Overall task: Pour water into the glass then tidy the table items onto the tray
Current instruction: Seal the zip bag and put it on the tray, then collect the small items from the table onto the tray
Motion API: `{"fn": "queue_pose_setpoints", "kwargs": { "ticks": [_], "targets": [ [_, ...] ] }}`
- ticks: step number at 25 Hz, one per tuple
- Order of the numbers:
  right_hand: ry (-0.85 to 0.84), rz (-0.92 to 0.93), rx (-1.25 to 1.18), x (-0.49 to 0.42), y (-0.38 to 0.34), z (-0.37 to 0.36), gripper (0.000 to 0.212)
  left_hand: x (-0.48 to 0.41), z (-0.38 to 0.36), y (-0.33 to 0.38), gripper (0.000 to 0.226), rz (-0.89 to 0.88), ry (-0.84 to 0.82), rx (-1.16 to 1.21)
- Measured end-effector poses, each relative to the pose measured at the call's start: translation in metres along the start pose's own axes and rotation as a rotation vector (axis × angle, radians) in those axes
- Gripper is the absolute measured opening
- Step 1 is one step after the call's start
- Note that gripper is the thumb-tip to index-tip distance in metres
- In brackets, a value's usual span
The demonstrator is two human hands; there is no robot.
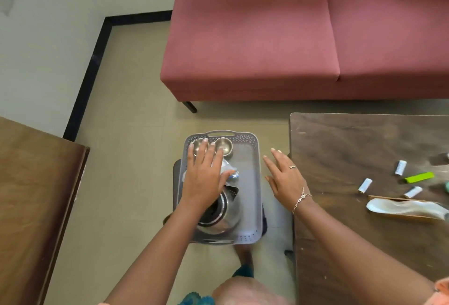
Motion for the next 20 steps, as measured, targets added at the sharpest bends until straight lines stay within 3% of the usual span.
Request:
{"fn": "queue_pose_setpoints", "kwargs": {
  "ticks": [11, 20],
  "targets": [
    [0.045, -0.067, 0.122, 0.202, 0.082, 0.097, 0.062, 0.119, -0.006, 0.208, 0.071, -0.031, -0.194, 0.01],
    [0.049, -0.3, 0.185, 0.321, 0.147, 0.134, 0.064, 0.165, 0.001, 0.28, 0.077, -0.174, -0.263, -0.009]
  ]
}}
Point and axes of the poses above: each hand's wrist, its own x-axis away from the middle knuckle, its own z-axis out of the back of the hand, y = z × x, the point moved 8 cm from there along -x, towards the middle knuckle, and after that the axes turned 13 degrees about z, right-handed, at the moved point
